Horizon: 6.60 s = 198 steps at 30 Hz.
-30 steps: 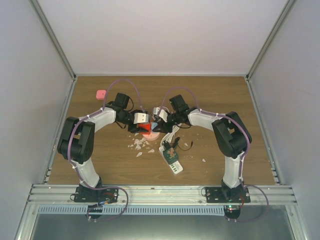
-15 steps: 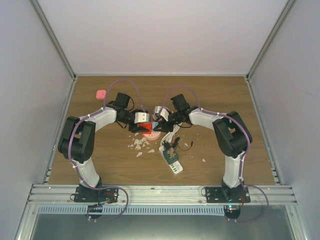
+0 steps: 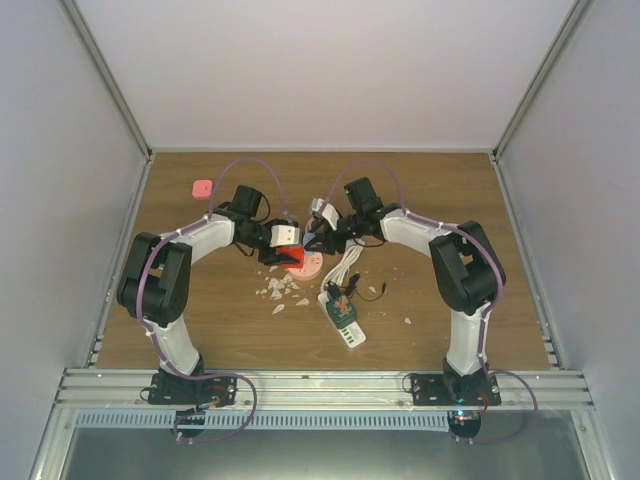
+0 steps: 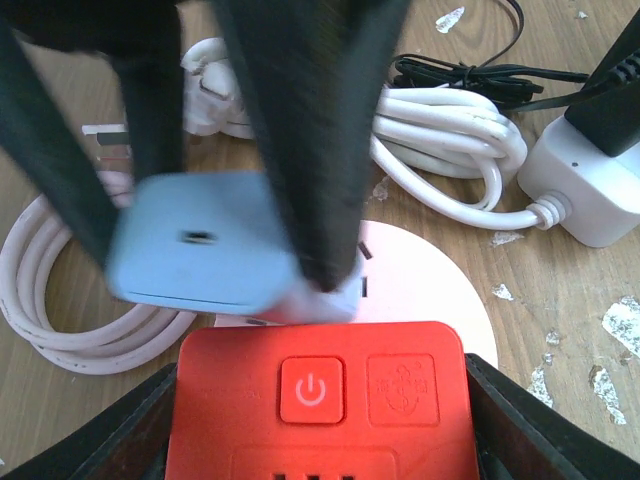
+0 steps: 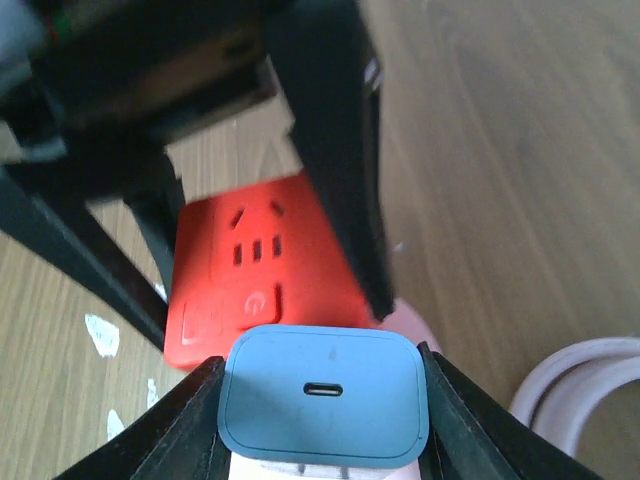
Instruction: Pull the plug off the socket
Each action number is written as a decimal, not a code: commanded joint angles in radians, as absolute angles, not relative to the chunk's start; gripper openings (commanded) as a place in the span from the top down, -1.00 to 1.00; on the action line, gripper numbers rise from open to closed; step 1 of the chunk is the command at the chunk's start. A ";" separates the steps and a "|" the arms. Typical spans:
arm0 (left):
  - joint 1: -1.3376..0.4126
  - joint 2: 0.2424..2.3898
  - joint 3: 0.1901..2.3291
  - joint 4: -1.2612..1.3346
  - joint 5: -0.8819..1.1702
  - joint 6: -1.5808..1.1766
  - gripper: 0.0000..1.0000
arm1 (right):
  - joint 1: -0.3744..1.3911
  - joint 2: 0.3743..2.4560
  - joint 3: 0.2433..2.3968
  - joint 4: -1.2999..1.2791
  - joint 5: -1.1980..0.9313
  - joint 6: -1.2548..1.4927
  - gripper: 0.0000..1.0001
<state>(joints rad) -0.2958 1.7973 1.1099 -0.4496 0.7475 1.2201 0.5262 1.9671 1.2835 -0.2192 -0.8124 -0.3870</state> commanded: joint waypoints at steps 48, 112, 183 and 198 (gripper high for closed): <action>-0.332 1.460 1.345 -0.240 0.606 0.477 -0.92 | 0.376 1.628 1.295 0.278 -0.931 0.293 0.30; 0.154 1.601 1.298 -0.477 0.741 0.407 1.00 | 0.368 1.432 0.980 0.123 -0.810 -0.141 -0.99; 0.376 1.896 1.474 -0.567 0.654 0.393 -0.62 | 0.367 1.452 0.907 0.034 -0.913 -0.309 -0.99; 0.146 1.603 1.296 -0.584 0.725 0.834 -0.98 | 0.368 1.543 0.951 -0.049 -0.922 -0.408 -0.99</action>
<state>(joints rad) 0.1623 1.6157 1.3094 -0.6029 0.6933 0.7006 0.3744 1.5234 0.9218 -0.0250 -0.8997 -0.3759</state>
